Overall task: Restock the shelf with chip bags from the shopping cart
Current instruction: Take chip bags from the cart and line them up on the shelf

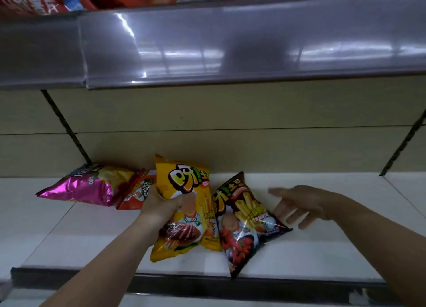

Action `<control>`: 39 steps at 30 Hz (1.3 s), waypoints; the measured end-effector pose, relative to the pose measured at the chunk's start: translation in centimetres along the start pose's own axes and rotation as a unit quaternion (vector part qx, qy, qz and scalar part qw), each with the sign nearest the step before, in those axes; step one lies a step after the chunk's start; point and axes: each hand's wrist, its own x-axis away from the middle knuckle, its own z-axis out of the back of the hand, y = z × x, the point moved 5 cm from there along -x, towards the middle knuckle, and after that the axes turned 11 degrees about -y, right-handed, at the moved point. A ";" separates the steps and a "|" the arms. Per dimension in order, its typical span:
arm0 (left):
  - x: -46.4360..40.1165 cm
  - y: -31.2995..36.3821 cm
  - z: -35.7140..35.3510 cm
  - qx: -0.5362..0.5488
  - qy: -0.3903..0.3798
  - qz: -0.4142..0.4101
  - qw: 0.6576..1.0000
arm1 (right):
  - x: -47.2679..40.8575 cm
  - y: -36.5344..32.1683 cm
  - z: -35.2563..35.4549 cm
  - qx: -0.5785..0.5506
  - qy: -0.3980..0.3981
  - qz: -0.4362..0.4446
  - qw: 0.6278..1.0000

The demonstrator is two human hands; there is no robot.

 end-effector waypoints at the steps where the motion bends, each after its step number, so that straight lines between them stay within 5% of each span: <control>1: 0.0 0.0 -0.1 -0.006 0.001 0.001 1.000 | 0.0 -0.2 -0.1 0.052 0.013 -0.013 0.998; 6: 0.6 0.2 -1.0 -0.029 -0.013 -0.018 0.999 | -1.1 -3.9 -2.2 0.015 0.059 0.067 0.996; 15: 1.7 -0.6 -1.0 -0.031 -0.003 -0.007 0.999 | -3.8 -3.8 -4.7 -0.073 0.065 0.063 0.993; 25: 3.1 1.0 -0.8 -0.027 0.038 -0.060 0.997 | -0.1 -4.7 -3.7 -0.098 0.209 0.173 0.958; 39: 8.0 5.1 -2.0 -0.063 -0.096 -0.161 0.980 | 11.4 -0.9 -6.7 -0.210 0.359 0.213 0.884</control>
